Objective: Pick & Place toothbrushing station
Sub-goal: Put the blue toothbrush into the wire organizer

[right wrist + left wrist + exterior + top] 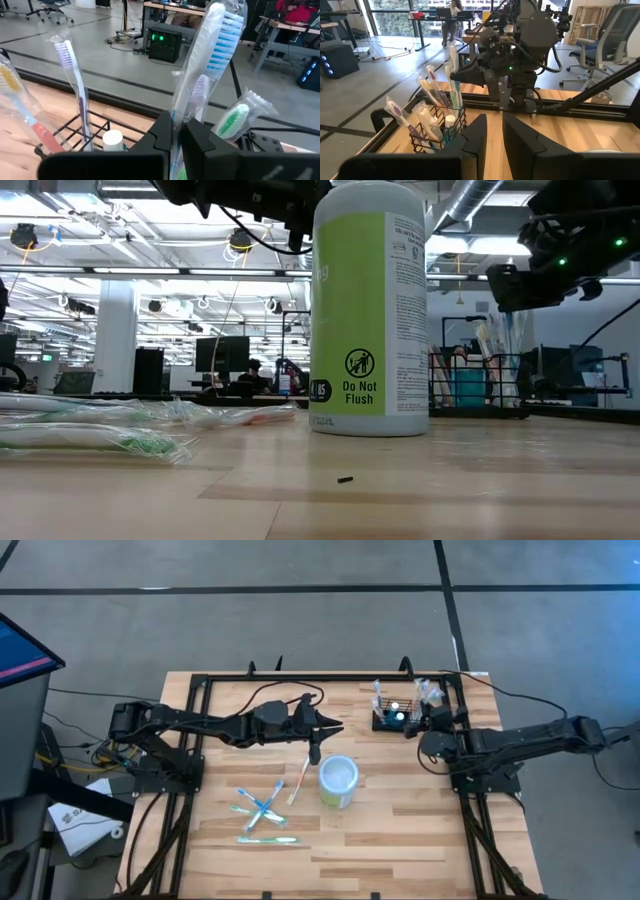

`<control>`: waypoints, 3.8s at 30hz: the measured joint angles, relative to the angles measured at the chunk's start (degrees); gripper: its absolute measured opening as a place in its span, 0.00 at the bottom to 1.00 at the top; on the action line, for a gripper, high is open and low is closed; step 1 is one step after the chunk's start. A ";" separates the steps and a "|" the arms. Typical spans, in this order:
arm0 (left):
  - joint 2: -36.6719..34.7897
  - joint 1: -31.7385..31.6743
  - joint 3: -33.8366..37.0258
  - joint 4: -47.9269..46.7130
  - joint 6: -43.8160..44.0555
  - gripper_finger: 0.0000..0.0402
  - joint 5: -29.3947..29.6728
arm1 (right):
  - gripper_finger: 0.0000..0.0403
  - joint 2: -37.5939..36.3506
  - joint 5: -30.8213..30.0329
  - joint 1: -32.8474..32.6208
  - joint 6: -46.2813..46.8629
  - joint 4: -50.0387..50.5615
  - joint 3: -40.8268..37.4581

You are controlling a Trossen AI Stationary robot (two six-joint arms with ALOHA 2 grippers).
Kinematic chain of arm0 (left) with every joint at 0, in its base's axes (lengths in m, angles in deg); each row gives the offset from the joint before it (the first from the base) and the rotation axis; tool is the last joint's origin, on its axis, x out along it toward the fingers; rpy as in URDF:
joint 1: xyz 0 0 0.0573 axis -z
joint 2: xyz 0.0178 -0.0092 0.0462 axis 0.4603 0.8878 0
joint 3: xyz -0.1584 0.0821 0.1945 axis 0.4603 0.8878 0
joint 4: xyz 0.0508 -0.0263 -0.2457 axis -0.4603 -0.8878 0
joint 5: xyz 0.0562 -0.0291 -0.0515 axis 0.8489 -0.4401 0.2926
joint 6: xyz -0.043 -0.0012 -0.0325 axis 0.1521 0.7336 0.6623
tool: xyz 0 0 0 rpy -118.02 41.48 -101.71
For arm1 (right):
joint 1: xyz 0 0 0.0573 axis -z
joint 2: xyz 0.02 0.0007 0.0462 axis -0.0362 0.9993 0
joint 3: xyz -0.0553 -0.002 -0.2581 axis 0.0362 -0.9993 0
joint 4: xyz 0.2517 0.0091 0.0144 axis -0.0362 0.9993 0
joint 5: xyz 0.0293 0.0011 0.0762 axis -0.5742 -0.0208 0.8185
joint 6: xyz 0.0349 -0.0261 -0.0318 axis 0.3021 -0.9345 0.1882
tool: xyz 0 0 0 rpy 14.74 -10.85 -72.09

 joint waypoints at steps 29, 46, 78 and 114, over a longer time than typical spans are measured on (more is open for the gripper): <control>0.00 0.01 0.00 0.00 0.00 0.13 -0.09 | 0.03 17.67 -0.14 3.76 24.07 4.59 0.00; 0.00 0.01 0.00 -0.39 -0.02 0.13 -0.02 | 0.34 23.63 1.88 3.65 24.97 -0.32 0.02; 0.00 0.01 0.00 -0.48 -0.01 0.13 0.11 | 0.42 23.53 3.42 2.10 22.39 10.36 6.62; -2.34 -0.01 0.16 -8.06 -0.02 0.13 0.20 | 0.41 23.51 6.22 -16.52 59.71 57.47 21.62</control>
